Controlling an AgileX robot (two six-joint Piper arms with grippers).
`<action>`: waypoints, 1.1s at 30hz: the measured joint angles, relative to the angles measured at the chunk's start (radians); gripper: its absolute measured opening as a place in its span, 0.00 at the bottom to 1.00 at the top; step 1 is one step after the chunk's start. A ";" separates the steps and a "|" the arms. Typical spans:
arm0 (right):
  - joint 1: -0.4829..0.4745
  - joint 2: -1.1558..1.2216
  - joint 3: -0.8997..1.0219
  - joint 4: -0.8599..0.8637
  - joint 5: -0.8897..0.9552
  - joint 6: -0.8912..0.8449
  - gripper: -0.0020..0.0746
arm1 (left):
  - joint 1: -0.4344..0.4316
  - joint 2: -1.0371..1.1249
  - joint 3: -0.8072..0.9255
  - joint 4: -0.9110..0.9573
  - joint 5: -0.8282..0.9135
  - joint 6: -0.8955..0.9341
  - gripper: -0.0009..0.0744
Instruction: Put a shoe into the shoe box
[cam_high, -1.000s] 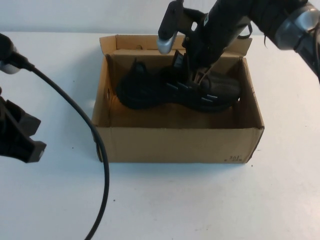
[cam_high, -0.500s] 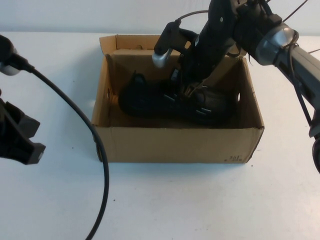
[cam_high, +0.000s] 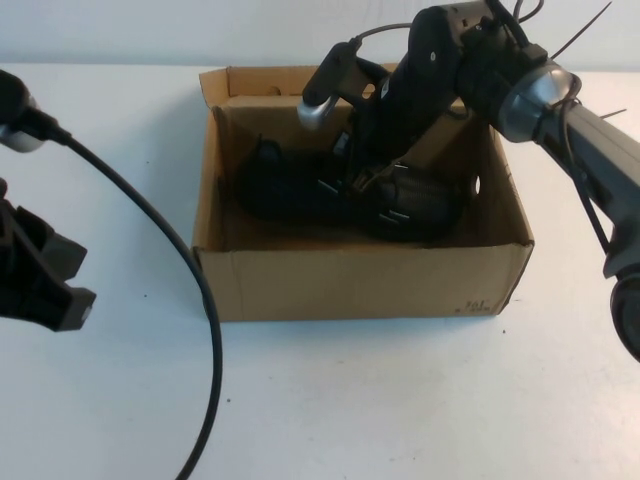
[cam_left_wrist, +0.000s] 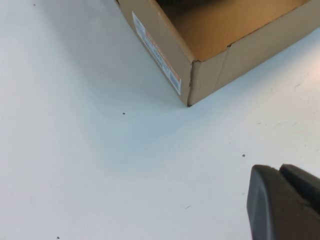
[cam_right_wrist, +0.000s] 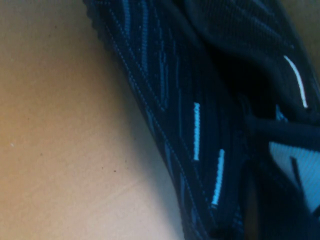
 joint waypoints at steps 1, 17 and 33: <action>0.002 0.000 0.000 0.000 -0.002 0.000 0.07 | 0.000 0.000 0.000 0.000 0.000 0.000 0.01; 0.004 -0.063 0.000 -0.010 -0.126 0.078 0.49 | 0.000 0.000 0.000 -0.011 0.010 0.000 0.01; 0.004 -0.376 -0.008 0.189 0.079 0.082 0.03 | 0.000 -0.016 0.000 -0.270 -0.074 0.415 0.01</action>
